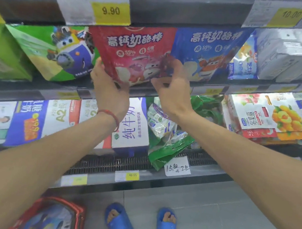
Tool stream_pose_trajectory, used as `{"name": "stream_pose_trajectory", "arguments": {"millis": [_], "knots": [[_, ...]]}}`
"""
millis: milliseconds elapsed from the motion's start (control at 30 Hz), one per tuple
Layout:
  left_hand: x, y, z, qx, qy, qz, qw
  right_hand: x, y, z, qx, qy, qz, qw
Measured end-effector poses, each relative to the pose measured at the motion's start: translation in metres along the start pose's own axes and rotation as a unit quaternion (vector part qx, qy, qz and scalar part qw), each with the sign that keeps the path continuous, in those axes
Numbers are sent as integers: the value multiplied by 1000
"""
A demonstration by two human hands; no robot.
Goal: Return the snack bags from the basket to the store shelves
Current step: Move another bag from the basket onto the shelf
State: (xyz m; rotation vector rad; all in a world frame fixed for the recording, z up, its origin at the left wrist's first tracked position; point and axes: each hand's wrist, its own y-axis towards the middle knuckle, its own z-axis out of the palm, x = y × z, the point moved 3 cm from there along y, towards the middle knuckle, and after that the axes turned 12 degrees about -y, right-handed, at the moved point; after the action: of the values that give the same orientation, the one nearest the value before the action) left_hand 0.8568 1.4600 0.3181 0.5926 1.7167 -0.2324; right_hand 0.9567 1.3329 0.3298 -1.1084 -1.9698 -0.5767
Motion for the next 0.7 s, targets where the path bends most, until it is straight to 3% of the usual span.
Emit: {"name": "stream_pose_trajectory", "arguments": {"millis": [200, 367, 500, 600, 700], "knots": [[10, 20, -10, 38, -18, -25, 999, -3, 14, 15, -35, 16, -17, 999], [19, 31, -14, 82, 33, -32, 996, -8, 28, 23, -16, 57, 68, 996], [24, 38, -19, 107, 19, -23, 994, -6, 34, 19, -51, 213, 211, 953], [27, 39, -23, 119, -1, -16, 993, -8, 38, 22, -27, 327, 237, 914], [27, 37, -25, 122, 9, -5, 992, -6, 36, 20, -21, 330, 238, 913]]}}
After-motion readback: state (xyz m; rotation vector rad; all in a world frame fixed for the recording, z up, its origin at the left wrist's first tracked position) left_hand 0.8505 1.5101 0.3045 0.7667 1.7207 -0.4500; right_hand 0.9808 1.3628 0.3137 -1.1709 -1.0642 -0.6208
